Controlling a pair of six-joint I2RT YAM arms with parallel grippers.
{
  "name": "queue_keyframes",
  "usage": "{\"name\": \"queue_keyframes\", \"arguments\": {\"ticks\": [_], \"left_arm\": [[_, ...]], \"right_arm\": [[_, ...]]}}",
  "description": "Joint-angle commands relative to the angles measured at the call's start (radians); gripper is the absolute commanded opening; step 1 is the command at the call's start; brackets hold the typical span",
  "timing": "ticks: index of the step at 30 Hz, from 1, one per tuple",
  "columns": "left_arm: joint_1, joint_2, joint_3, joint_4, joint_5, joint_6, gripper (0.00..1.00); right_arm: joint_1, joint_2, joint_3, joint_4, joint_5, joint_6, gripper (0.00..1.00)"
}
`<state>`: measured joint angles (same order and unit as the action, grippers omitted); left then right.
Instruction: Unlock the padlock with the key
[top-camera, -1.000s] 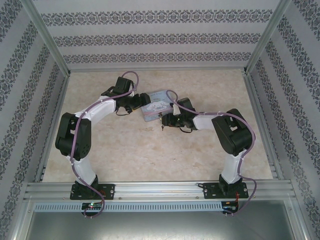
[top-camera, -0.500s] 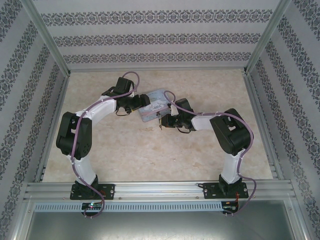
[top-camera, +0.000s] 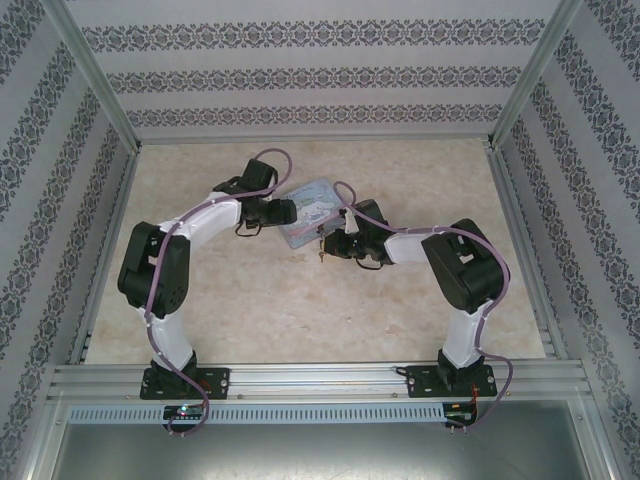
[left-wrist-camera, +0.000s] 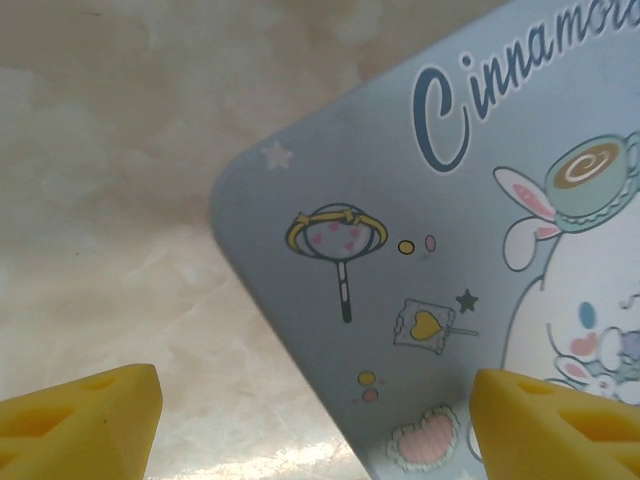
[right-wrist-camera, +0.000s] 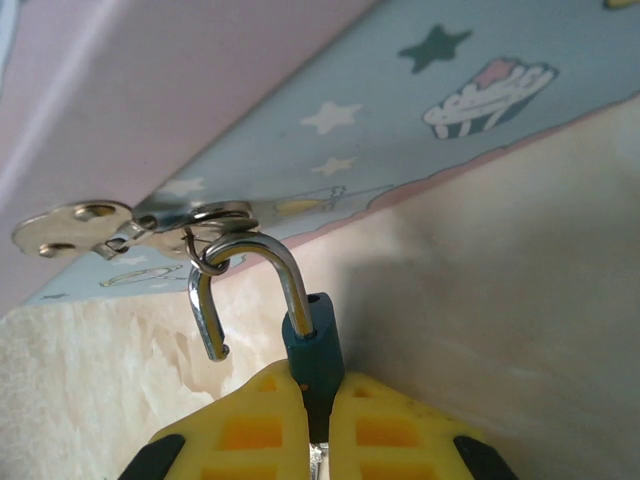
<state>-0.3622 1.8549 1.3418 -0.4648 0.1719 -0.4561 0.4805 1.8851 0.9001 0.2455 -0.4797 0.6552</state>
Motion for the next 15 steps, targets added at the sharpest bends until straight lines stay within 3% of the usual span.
{"name": "queue_keyframes", "arguments": {"ticks": [1,15], "left_arm": [[-0.028,0.025,0.014,-0.039,-0.067,0.046,0.81],[-0.077,0.033,-0.084,0.015,-0.068,0.028,0.79]], "right_arm": [[0.001,-0.028,-0.029,-0.031,0.053,0.063,0.00],[0.029,-0.065,-0.008,-0.079,0.199,0.222,0.00]]}}
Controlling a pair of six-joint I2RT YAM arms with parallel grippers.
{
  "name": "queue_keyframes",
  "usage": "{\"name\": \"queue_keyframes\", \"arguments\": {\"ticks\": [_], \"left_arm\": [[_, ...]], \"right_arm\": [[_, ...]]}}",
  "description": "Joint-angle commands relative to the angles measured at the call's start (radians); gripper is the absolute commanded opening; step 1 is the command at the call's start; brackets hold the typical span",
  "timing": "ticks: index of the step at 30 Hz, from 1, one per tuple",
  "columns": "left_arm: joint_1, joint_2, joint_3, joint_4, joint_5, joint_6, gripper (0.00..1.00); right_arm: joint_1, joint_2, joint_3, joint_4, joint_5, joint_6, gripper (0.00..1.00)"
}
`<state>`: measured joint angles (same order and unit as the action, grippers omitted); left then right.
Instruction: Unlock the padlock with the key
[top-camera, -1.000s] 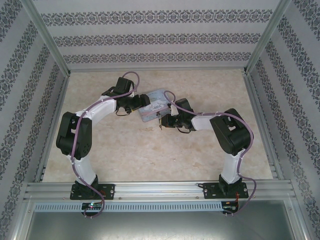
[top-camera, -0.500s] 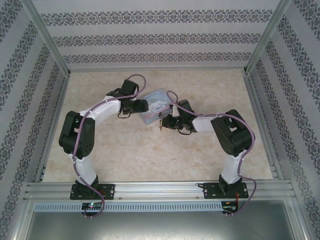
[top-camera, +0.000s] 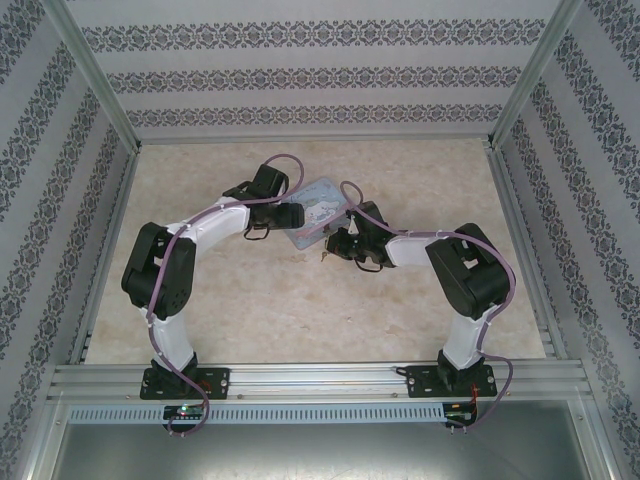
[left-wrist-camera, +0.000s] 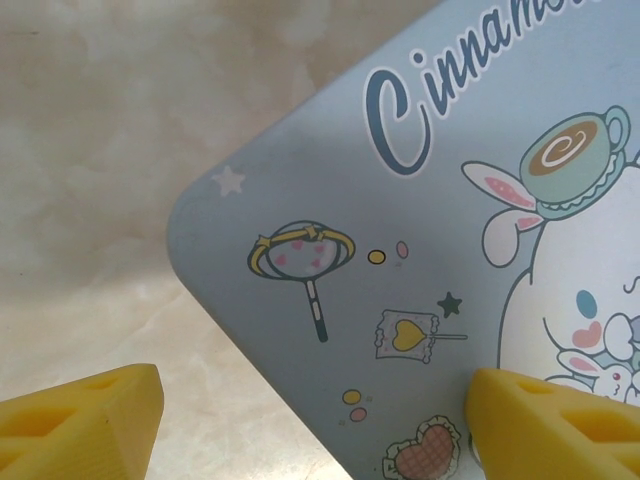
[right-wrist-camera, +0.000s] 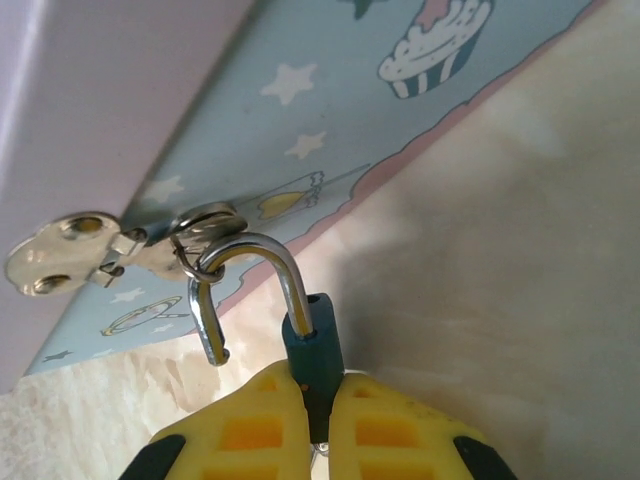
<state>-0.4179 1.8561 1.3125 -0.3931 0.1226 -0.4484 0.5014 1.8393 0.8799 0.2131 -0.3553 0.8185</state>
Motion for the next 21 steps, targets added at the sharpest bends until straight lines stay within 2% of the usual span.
{"name": "queue_keyframes", "arguments": {"ticks": [1,9,21], "left_arm": [[-0.023,0.035,-0.054,-0.056,-0.016,0.022,0.79],[-0.026,0.058,-0.065,-0.055,0.009,0.038,0.76],[-0.027,0.093,-0.064,-0.069,0.035,0.046,0.70]], "right_arm": [[0.006,-0.017,0.017,-0.048,0.087,0.073,0.00],[-0.005,-0.010,0.061,-0.036,0.153,0.170,0.00],[-0.074,0.036,0.160,-0.041,0.104,0.181,0.00]]}}
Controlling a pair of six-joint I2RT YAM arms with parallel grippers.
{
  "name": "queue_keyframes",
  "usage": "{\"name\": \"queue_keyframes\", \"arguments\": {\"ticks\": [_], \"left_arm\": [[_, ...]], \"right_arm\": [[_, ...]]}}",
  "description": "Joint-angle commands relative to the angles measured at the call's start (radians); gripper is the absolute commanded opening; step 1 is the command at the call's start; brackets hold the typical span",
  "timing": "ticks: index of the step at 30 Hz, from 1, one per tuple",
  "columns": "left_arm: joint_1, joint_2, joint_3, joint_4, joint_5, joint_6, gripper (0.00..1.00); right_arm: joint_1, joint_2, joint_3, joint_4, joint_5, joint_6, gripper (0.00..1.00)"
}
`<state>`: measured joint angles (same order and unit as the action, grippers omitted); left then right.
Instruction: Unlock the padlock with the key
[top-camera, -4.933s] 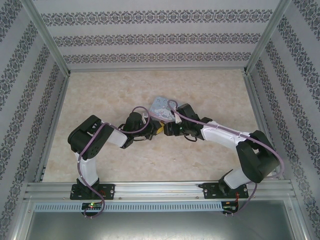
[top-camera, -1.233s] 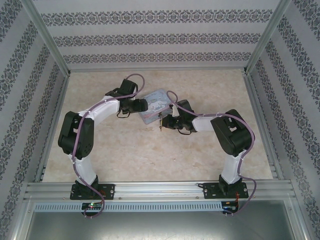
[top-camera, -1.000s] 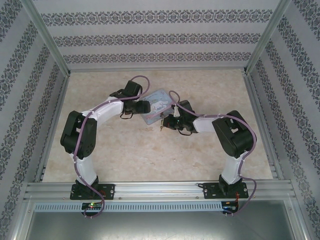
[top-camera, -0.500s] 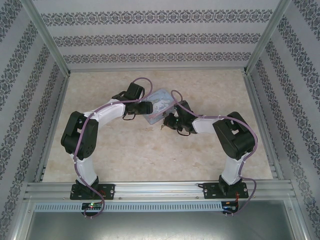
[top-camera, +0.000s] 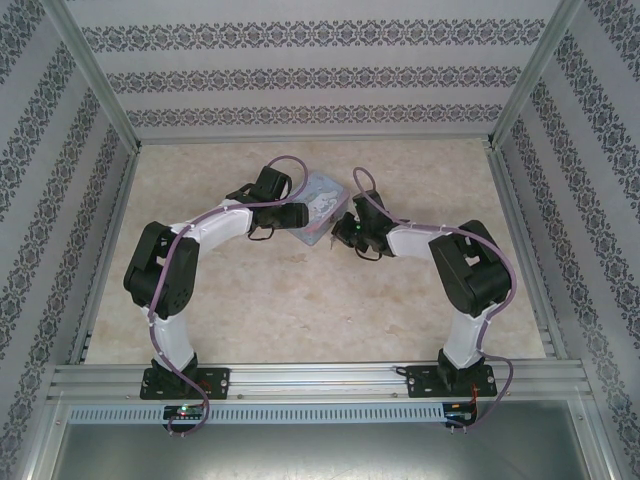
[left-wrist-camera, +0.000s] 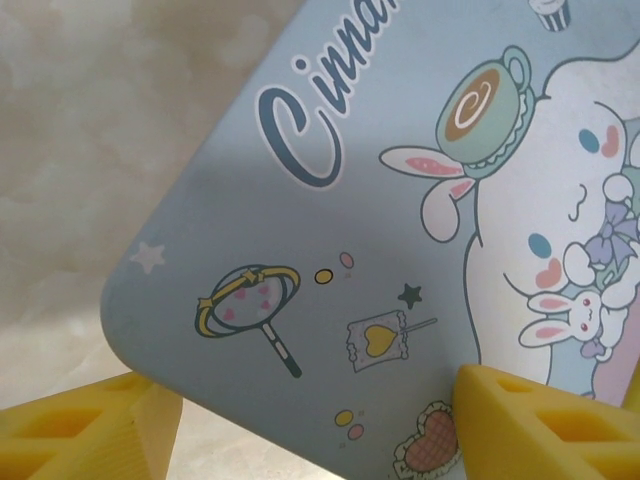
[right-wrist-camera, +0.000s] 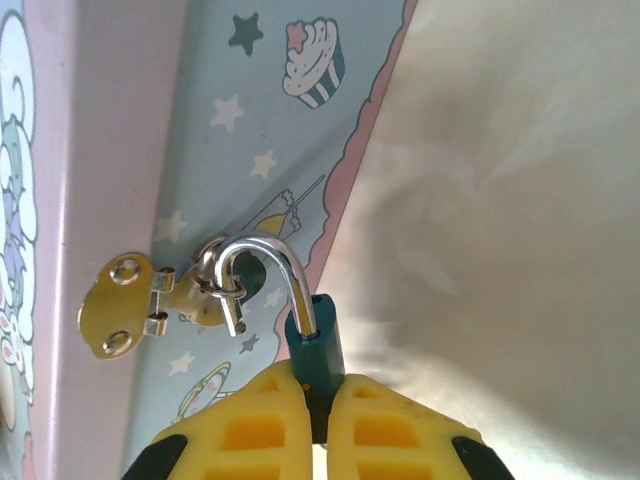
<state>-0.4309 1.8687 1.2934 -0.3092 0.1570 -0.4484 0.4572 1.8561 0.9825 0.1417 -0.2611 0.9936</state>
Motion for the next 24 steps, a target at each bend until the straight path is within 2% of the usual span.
{"name": "queue_keyframes", "arguments": {"ticks": [1,8,12,24], "left_arm": [[-0.014,0.082,-0.045,-0.153,0.003,0.046,0.70],[-0.013,0.102,-0.036,-0.159,0.019,0.042,0.68],[-0.013,0.110,-0.028,-0.163,0.022,0.042,0.67],[-0.014,0.106,-0.005,-0.178,0.035,0.047,0.69]], "right_arm": [[-0.037,0.023,0.065,0.030,0.000,0.002,0.00],[-0.106,0.095,0.173,-0.009,-0.116,-0.063,0.00],[-0.132,0.122,0.224,-0.089,-0.168,-0.133,0.00],[-0.196,0.031,0.097,-0.110,-0.181,-0.182,0.00]]}}
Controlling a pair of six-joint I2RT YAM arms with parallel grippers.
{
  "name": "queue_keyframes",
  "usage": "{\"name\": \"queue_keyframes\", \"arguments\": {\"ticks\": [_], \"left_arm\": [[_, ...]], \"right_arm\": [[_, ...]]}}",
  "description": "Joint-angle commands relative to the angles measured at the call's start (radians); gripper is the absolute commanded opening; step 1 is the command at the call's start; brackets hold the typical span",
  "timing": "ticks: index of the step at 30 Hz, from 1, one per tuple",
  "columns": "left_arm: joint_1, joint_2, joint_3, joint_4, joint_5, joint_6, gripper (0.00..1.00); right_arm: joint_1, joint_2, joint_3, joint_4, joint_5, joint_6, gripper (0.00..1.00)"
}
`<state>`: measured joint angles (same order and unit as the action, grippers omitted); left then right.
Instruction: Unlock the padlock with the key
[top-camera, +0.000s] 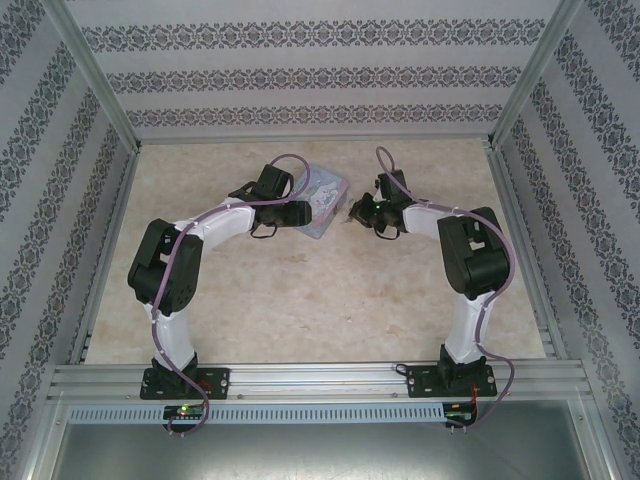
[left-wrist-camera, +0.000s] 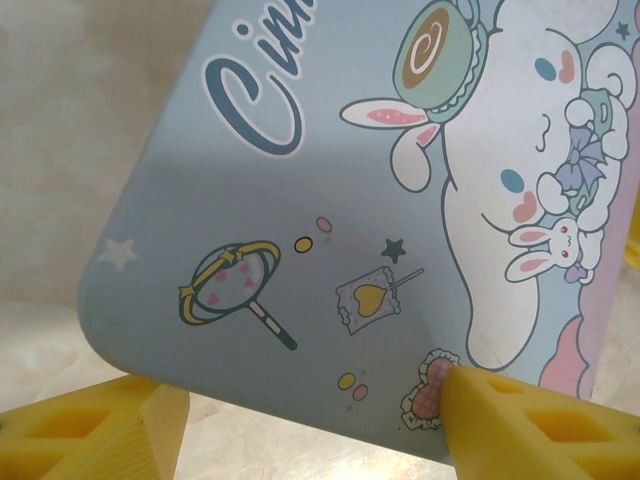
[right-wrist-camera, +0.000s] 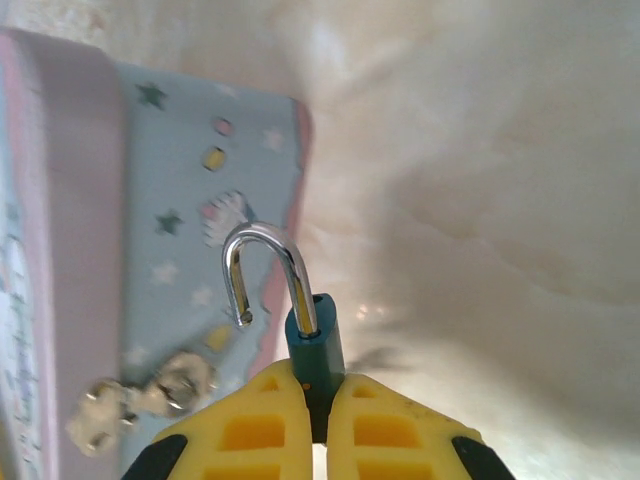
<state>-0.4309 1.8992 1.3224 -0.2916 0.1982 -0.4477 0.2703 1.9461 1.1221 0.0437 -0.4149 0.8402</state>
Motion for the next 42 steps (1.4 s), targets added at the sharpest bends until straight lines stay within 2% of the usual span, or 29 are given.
{"name": "queue_keyframes", "arguments": {"ticks": [1,7,13,18,20,23,26,30,33,37,40,42], "left_arm": [[-0.013,0.071,-0.029,-0.196,-0.004,0.049,0.70],[-0.012,0.026,-0.001,-0.190,0.037,0.047,0.75],[-0.002,-0.069,0.004,-0.159,0.092,0.016,0.85],[0.026,-0.190,0.012,-0.164,0.091,-0.002,0.98],[0.038,-0.244,0.019,-0.180,0.080,0.001,1.00],[0.061,-0.327,0.036,-0.217,0.036,0.018,1.00],[0.089,-0.417,0.035,-0.240,-0.066,0.035,1.00],[0.132,-0.546,-0.034,-0.201,-0.292,0.095,1.00],[0.158,-0.649,-0.179,-0.048,-0.473,0.222,1.00],[0.194,-0.755,-0.429,0.263,-0.647,0.444,1.00],[0.271,-0.767,-0.537,0.317,-0.651,0.435,1.00],[0.306,-0.767,-0.628,0.408,-0.630,0.424,1.00]], "right_arm": [[-0.011,-0.075,-0.066,-0.008,-0.032,-0.028,0.00],[-0.041,-0.169,-0.242,0.038,-0.031,-0.006,0.02],[-0.093,-0.302,-0.377,0.048,-0.031,0.003,0.43],[-0.136,-0.467,-0.421,-0.025,-0.029,-0.019,0.67],[-0.151,-0.535,-0.421,-0.070,-0.022,-0.034,0.77],[-0.170,-0.623,-0.397,-0.150,0.008,-0.074,0.98],[-0.175,-0.691,-0.332,-0.264,0.095,-0.145,0.98],[-0.181,-0.731,-0.243,-0.360,0.251,-0.244,0.98],[-0.183,-0.730,-0.188,-0.403,0.406,-0.313,0.98],[-0.197,-0.725,-0.235,-0.297,0.587,-0.308,0.98],[-0.198,-0.718,-0.306,-0.165,0.638,-0.484,0.98],[-0.200,-0.690,-0.309,-0.151,0.671,-0.576,0.98]]}}
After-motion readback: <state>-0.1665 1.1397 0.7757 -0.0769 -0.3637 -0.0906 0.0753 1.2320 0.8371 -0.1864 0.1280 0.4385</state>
